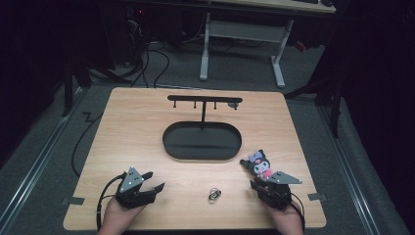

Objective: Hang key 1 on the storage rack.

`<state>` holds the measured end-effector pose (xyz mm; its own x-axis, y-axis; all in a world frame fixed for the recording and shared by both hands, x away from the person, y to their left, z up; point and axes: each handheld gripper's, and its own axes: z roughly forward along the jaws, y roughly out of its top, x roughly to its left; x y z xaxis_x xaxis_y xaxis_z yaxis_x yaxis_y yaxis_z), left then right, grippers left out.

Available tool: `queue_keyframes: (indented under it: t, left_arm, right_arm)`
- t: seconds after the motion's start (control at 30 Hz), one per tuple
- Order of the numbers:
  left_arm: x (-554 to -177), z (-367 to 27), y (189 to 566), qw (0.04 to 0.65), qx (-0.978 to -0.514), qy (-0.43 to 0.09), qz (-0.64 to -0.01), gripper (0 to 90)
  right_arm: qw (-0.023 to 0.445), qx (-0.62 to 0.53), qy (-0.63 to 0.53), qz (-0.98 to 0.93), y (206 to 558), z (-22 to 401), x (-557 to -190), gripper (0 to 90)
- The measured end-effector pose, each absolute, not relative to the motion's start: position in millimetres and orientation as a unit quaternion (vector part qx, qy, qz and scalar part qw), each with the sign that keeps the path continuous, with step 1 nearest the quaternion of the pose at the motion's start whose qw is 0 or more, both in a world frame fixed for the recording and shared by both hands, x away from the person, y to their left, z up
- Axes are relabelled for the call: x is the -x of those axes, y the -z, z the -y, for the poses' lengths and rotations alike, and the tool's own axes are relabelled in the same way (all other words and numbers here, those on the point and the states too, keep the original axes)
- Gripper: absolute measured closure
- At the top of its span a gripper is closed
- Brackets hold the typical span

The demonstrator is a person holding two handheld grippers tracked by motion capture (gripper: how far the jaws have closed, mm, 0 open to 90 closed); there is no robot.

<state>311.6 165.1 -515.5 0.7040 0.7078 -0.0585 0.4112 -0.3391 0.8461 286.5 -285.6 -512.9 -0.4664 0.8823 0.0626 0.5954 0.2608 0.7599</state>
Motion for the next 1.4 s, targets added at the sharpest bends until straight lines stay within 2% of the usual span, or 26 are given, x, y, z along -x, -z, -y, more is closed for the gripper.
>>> queue_keyframes:
  t: [0.23,0.47,0.77,1.13,1.4]
  left_arm:
    - [-315.3,-163.9,518.8,0.460,-0.801,-0.140,-0.358,39.2]
    - [-315.3,-166.2,519.4,0.466,-0.800,-0.131,-0.354,39.1]
    - [-315.3,-166.0,519.1,0.469,-0.801,-0.131,-0.348,38.4]
    - [-312.1,-158.5,523.1,0.453,-0.818,-0.141,-0.325,37.1]
    - [-310.3,-156.0,522.7,0.449,-0.821,-0.155,-0.317,35.7]
  right_arm:
    - [0.192,-0.483,-0.345,-0.782,512.7,275.9,-296.4,71.4]
    - [0.184,-0.482,-0.307,-0.799,511.5,265.7,-298.9,65.1]
    - [0.169,-0.475,-0.277,-0.818,504.0,257.7,-300.6,57.2]
    - [0.133,-0.459,-0.236,-0.846,496.1,254.3,-307.8,42.7]
    - [0.106,-0.455,-0.214,-0.858,493.9,249.0,-313.1,37.7]
